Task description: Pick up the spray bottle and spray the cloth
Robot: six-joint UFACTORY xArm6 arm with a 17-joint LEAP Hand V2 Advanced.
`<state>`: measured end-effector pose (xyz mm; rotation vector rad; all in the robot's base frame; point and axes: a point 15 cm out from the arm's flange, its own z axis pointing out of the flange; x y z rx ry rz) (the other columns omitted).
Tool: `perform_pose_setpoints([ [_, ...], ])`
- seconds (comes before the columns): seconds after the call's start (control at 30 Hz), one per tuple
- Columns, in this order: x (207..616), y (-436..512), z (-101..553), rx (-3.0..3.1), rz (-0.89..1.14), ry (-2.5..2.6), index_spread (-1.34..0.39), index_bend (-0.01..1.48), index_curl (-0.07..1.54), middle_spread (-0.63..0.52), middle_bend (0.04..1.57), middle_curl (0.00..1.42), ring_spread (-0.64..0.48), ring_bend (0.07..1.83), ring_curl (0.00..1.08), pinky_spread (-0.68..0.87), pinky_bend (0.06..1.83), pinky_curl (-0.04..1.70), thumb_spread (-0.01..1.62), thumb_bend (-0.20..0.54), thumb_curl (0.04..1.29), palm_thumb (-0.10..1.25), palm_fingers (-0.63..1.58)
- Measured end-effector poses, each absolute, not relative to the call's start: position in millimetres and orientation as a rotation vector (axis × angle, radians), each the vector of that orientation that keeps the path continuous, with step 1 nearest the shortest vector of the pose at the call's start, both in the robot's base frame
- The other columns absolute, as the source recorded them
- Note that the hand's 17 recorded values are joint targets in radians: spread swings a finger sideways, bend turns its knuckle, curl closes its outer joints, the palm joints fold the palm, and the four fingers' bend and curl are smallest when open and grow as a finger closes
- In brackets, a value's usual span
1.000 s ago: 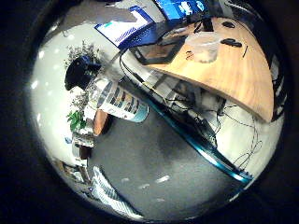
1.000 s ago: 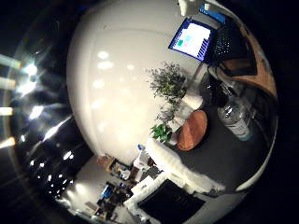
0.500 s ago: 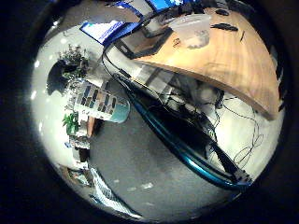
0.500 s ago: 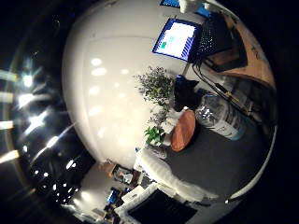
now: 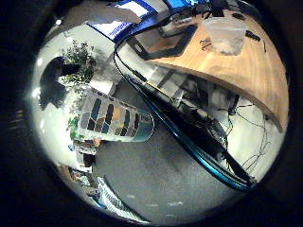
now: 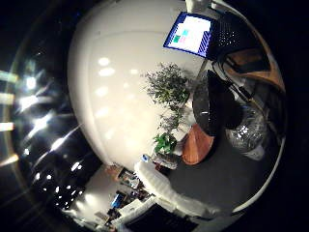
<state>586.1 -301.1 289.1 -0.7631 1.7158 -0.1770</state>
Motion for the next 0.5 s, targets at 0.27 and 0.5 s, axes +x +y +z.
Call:
perform_pose_setpoints([
  [0.27, 591.7, -296.9, 265.0, -0.756, -0.13, 1.728, -0.14, 0.16, 0.31, 0.15, 0.19, 0.33, 0.25, 0.5, 0.23, 0.52, 1.06, 0.12, 0.92, -0.033, 0.33, 0.31, 0.03],
  [0.5, 602.1, -291.4, 272.4, -0.778, -0.139, 1.714, -0.11, 0.17, 0.31, 0.18, 0.2, 0.34, 0.25, 0.5, 0.24, 0.45, 0.92, 0.11, 0.92, -0.029, 0.34, 0.35, 0.04],
])
